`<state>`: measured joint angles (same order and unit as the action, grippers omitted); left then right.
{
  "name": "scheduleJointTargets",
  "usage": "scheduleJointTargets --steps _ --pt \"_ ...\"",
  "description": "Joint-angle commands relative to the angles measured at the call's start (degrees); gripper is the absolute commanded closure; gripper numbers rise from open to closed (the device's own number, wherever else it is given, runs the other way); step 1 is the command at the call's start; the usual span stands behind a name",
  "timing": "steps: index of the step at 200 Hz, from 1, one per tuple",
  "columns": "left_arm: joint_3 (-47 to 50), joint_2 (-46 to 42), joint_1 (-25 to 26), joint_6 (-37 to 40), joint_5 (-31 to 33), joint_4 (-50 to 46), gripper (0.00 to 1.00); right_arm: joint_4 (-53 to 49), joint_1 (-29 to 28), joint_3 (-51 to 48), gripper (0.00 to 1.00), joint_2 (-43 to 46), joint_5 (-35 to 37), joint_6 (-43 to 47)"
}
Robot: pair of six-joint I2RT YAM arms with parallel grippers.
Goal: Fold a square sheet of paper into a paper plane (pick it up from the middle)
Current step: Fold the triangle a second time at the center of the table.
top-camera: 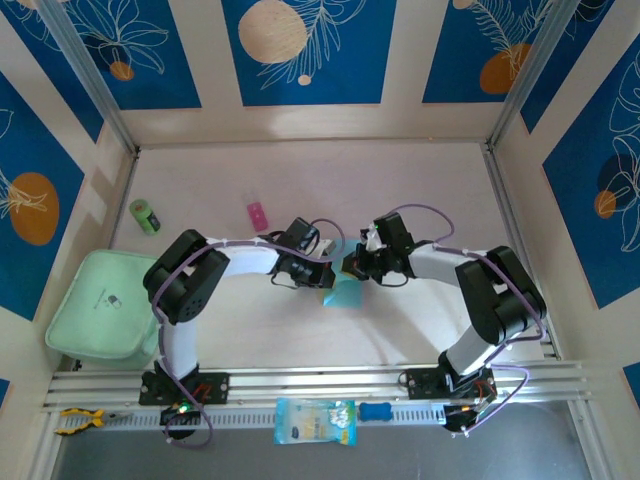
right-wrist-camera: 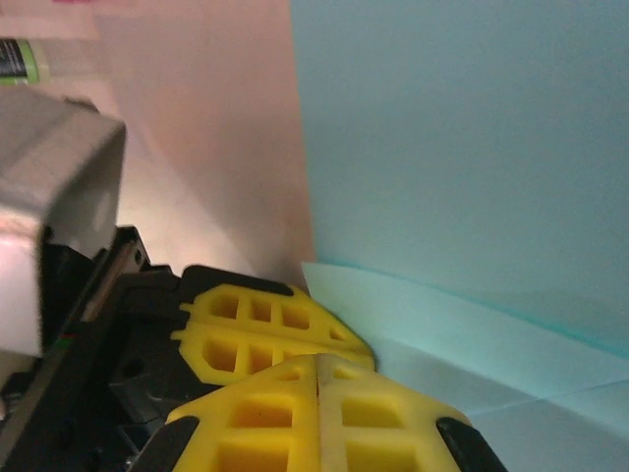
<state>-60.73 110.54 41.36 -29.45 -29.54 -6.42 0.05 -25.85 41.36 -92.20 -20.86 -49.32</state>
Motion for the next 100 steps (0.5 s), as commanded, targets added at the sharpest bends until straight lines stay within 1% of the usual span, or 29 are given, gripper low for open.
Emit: scheduleJointTargets --steps 1,21,40,66,100 --pt "2.4 1.6 -0.3 1.9 5.8 -6.8 1.0 1.1 -2.1 -2.2 0.98 -1.5 2.4 -4.9" --pt "2.4 1.4 -0.3 2.0 6.1 -7.1 1.0 4.4 -2.2 -5.0 0.99 -3.5 3.5 -7.2" --pt "2.4 1.5 -0.3 2.1 6.3 -7.2 1.0 5.0 -1.6 -5.9 0.99 -4.9 4.3 -6.8" --pt "2.6 2.0 -0.3 2.2 6.5 -7.5 1.0 3.8 1.1 -5.4 0.99 -5.5 4.9 -5.9" --pt "3.1 2.2 -0.3 2.4 7.0 -7.6 1.0 3.3 5.1 -5.4 0.99 -3.6 5.0 -5.1"
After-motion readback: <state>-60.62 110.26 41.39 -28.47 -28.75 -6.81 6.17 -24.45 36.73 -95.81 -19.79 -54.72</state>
